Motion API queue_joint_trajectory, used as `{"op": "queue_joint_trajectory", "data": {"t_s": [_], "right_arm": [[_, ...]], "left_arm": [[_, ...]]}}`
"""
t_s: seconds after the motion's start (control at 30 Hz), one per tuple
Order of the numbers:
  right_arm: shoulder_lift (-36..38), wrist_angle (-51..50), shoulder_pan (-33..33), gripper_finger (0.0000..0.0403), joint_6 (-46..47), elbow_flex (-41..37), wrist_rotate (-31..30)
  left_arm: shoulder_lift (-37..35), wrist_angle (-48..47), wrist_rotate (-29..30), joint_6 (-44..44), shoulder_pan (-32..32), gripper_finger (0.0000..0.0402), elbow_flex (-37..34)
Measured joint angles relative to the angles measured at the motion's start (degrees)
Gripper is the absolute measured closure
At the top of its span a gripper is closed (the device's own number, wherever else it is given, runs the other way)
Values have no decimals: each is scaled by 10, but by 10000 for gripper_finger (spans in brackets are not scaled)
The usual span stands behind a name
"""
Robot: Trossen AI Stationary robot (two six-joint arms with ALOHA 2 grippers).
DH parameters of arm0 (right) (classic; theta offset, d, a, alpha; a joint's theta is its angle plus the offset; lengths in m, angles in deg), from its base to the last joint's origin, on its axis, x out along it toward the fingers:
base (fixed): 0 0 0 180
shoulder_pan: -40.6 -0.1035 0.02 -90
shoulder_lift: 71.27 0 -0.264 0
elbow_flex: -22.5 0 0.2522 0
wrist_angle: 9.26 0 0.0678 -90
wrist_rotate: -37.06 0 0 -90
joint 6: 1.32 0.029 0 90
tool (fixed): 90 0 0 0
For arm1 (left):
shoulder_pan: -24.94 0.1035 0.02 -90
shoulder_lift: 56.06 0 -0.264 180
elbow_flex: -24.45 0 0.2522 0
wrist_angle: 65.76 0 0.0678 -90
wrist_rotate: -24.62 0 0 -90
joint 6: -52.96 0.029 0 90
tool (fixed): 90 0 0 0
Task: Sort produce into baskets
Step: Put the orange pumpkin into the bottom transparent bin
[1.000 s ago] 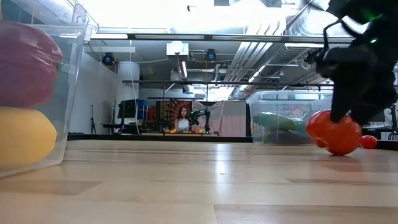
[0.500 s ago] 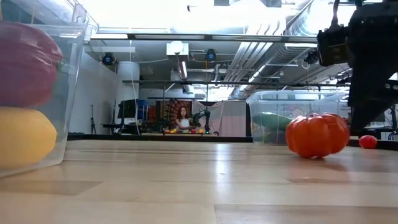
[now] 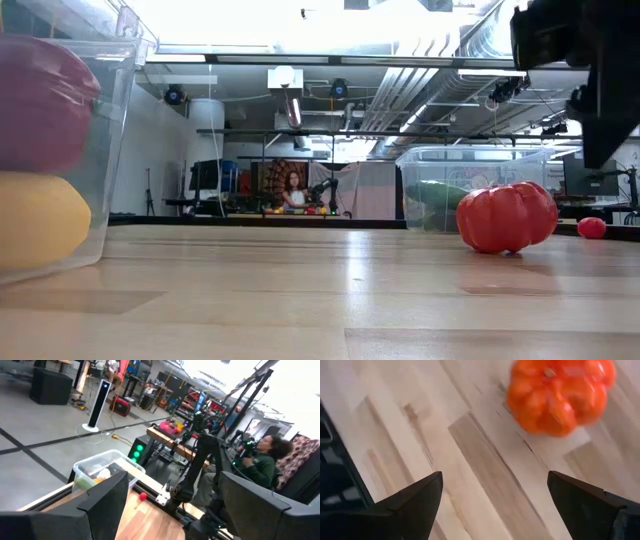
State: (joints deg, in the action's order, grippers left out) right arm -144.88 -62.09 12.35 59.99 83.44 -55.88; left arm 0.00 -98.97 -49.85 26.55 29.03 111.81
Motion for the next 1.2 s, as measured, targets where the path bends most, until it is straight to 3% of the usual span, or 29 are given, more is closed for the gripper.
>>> {"op": "queue_joint_trajectory", "data": {"t_s": [0.17, 0.43, 0.67, 0.8, 0.97, 1.2], "right_arm": [[0, 22, 5, 52, -116, 4, -27], [0, 50, 15, 50, -138, 4, -57], [-15, 41, 21, 7, -185, 8, -65], [-59, 18, 29, 4, -259, 47, -68], [-112, -7, 35, 8, -422, 112, -128], [-136, -29, 34, 9, -438, 151, -109]], "left_arm": [[-5, 0, 0, -4, 0, 101, 0], [-6, -1, -15, -6, 0, 101, 0], [-6, -1, -15, -11, 0, 101, 0], [-6, -1, -15, -16, 0, 101, 0], [-6, -1, -15, -17, 0, 101, 0], [-6, -5, -15, -19, 0, 101, 0]]}}
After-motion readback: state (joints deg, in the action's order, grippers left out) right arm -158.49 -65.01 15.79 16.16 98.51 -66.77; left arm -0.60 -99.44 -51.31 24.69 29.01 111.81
